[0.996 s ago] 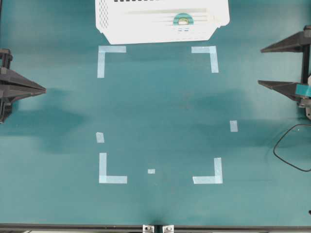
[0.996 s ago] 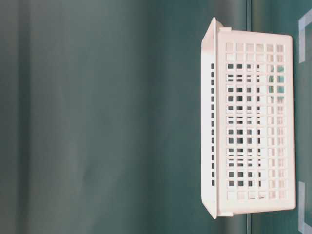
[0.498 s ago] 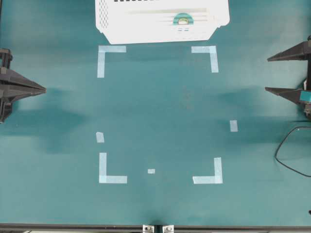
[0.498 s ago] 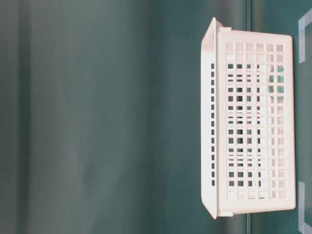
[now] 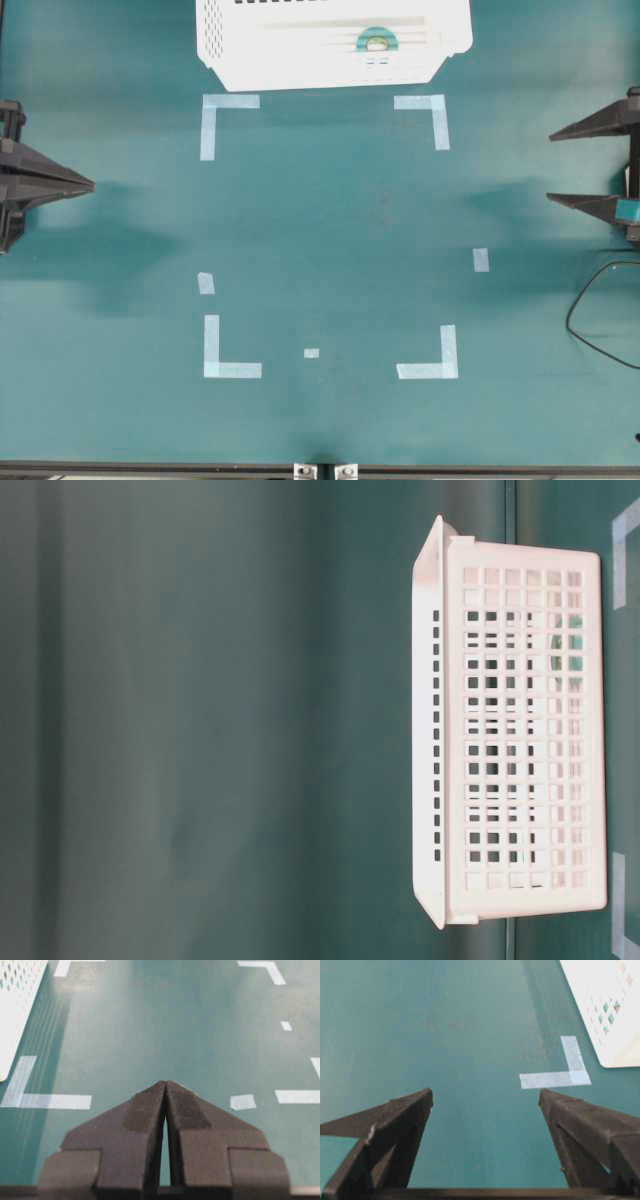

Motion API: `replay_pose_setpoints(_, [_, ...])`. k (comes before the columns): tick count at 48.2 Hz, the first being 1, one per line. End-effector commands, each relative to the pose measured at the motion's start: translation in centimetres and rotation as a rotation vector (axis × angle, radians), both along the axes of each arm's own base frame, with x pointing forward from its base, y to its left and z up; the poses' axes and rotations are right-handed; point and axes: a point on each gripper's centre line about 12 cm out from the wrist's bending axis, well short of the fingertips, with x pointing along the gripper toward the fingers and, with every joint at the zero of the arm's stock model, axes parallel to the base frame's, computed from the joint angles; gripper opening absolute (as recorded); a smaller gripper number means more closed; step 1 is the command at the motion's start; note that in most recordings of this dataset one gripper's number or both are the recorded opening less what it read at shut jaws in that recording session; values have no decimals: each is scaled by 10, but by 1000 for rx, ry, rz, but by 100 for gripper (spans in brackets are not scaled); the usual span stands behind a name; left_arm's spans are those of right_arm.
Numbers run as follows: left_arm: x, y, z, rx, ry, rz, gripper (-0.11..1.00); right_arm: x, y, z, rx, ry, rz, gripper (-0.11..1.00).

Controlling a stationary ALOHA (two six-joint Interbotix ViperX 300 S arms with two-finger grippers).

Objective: Put the tape in the middle into the white basket.

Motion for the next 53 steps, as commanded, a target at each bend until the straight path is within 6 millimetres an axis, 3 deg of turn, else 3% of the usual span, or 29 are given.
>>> replay_pose_setpoints(1, [2, 0, 5, 0, -14, -3, -11, 2, 1, 3, -7, -20, 8, 100])
replay_pose_setpoints(30, [2, 0, 5, 1, -14, -2, -11, -7, 4, -13, -14, -84, 37, 100])
replay_pose_setpoints(53, [2, 0, 5, 1, -14, -2, -11, -7, 5, -13, -15, -89, 39, 99])
